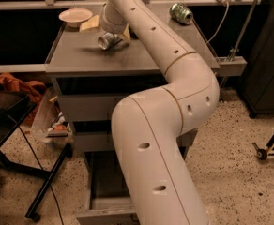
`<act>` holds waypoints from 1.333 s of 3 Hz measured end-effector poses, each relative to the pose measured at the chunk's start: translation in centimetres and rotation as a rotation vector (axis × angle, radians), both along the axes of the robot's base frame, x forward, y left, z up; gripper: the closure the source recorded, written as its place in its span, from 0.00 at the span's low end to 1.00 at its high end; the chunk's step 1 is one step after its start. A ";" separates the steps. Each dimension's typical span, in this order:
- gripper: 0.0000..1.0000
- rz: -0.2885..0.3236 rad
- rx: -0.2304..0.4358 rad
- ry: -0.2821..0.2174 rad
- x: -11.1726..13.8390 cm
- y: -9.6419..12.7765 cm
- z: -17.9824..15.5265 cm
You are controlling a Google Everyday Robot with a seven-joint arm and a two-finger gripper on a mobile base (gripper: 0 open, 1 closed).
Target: Place redbull can into bottom drawer
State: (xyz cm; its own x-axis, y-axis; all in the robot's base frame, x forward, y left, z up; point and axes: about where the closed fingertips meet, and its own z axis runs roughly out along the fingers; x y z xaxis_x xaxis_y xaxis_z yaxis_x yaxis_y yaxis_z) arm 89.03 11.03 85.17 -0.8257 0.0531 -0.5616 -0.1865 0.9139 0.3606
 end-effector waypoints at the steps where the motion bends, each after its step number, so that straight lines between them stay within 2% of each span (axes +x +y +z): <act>1: 0.00 0.000 0.000 0.000 0.0 0.0 0.0; 3: 0.00 -0.049 -0.038 -0.007 0.9 -0.1 -0.8; 4: 0.00 -0.076 -0.056 -0.036 1.5 -0.3 -0.2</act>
Offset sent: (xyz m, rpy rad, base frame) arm 0.0070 -0.0026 -0.0035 -0.0303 -0.0061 -0.0534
